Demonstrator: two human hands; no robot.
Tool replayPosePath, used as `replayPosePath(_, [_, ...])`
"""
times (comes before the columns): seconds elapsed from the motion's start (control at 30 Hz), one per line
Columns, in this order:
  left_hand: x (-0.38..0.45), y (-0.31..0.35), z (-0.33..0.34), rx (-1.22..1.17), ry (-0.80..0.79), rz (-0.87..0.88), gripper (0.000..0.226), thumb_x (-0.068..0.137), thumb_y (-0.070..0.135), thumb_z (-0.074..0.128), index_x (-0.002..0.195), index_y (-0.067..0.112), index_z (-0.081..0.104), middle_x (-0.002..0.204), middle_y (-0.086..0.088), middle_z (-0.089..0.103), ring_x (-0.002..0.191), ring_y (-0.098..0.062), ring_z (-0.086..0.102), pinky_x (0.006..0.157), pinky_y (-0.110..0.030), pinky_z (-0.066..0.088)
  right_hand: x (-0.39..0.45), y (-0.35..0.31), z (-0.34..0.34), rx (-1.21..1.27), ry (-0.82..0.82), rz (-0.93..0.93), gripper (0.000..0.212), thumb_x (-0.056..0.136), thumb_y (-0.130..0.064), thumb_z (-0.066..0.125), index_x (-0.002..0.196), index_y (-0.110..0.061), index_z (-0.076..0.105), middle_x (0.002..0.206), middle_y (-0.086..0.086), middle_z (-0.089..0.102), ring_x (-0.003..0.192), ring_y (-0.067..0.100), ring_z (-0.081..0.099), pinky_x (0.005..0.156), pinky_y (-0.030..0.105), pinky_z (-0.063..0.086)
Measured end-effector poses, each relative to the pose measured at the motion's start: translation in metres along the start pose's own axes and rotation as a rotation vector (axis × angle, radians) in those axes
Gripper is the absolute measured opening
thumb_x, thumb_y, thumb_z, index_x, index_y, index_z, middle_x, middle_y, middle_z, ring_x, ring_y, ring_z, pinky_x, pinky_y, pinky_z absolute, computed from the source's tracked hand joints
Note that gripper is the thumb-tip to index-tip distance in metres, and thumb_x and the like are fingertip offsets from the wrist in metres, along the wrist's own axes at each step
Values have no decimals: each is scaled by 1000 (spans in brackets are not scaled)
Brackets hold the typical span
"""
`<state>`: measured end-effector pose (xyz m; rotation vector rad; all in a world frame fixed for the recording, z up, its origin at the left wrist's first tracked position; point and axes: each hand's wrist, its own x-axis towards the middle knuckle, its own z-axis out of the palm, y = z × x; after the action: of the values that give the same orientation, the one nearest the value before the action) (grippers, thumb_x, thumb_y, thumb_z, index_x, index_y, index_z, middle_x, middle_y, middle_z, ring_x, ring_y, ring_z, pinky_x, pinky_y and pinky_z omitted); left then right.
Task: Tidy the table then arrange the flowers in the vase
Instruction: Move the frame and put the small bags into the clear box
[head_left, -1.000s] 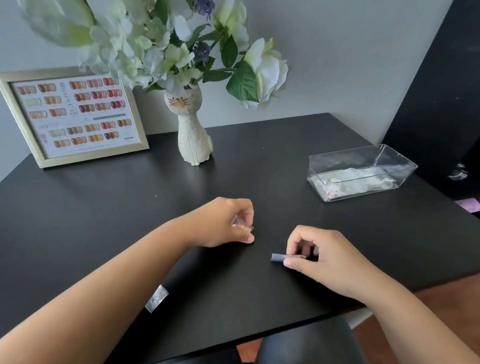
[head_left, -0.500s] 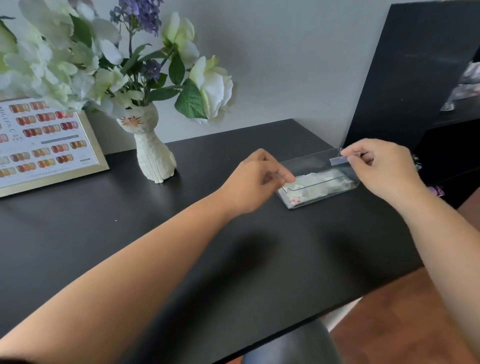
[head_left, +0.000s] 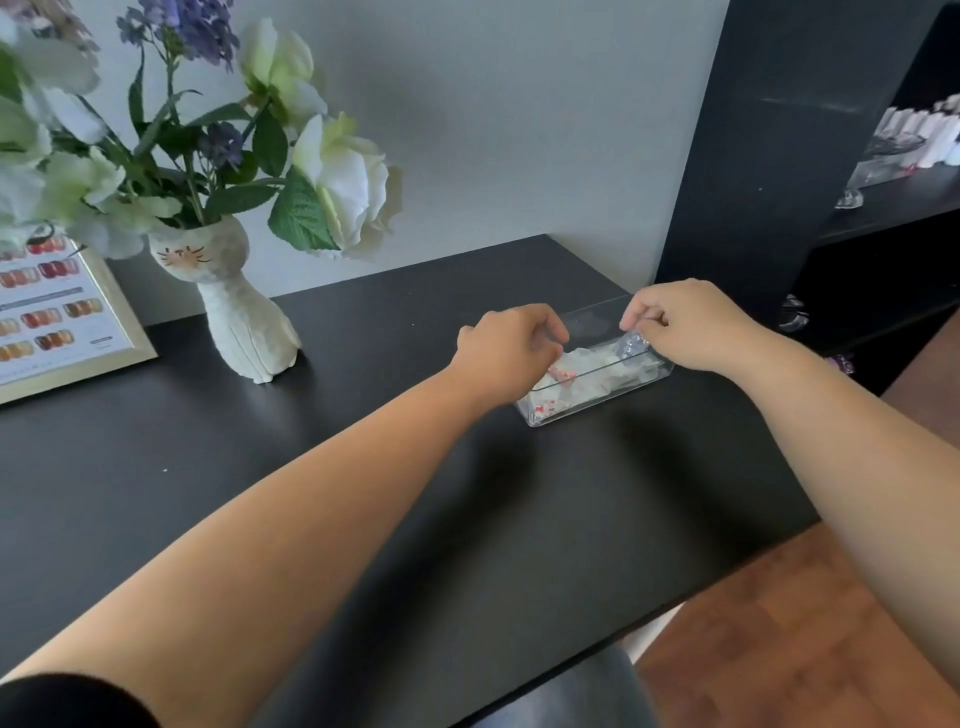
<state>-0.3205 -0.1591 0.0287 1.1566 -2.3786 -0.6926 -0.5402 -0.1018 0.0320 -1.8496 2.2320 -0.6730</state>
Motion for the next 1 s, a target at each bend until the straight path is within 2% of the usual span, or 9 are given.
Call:
replayPosePath(0.13, [-6,-2,0,69,18,6,20,93,32,50,106,34,65,116,12,66,114,-20,55,102,-43,36,-3,-1,2,-13,-23,58,25,86,-14,51,86,-34,66,86,-13,68,87,15,62,82,39,51])
replayPosePath(0.23, [-20,-9,-15,51,47,81,22,93,31,54,112,30,64,116,6,60,112,-27,51,101,-47,39,-6,-1,3,-42,31,61,21,89,-21,50,96,-34,65,95,-12,68,104,22,53,95,44,41])
replayPosePath(0.33, [-44,-26,-39,75,96,120,22,91,32,58,113,30,64,119,5,57,111,-26,52,100,-44,40,-10,-7,4,-99,173,26,21,92,-26,50,103,-32,68,104,-8,66,110,27,43,87,39,31])
replayPosePath(0.47, [-93,-67,-73,56,99,75,18,90,32,63,108,35,65,115,11,58,107,-20,54,88,-22,41,-23,-36,7,20,310,-100,19,91,-20,54,97,-27,70,84,-12,62,96,22,44,84,41,38])
replayPosePath(0.53, [-121,-88,-90,51,65,12,18,89,34,65,106,40,64,112,16,58,101,-18,56,80,-17,42,-32,-59,15,98,342,-198,19,90,-16,55,95,-24,71,86,-11,65,91,18,43,81,34,37])
replayPosePath(0.63, [-164,-116,-112,61,23,-97,21,87,39,67,107,44,64,113,22,59,102,-9,59,81,-11,41,-45,-102,33,162,353,-373,17,88,-11,58,92,-19,72,90,-5,68,90,20,47,74,24,28])
replayPosePath(0.77, [-220,-138,-132,94,-39,-194,33,77,58,61,110,51,60,116,28,56,114,10,49,86,-9,36,-63,-160,64,224,189,-557,17,88,-11,59,92,-21,72,87,-6,69,84,17,48,67,20,34])
replayPosePath(0.87, [-254,-145,-140,89,-15,-245,38,72,62,61,108,50,61,117,28,54,114,6,51,88,-10,39,-73,-193,90,241,18,-645,17,90,-13,59,95,-21,73,89,-7,69,84,17,49,66,11,33])
replayPosePath(1.0, [-298,-152,-140,57,52,-285,35,71,62,67,104,51,63,120,30,52,116,1,52,94,-14,40,-79,-227,124,218,-214,-703,18,92,-21,55,101,-28,70,91,-11,64,88,14,49,67,11,34])
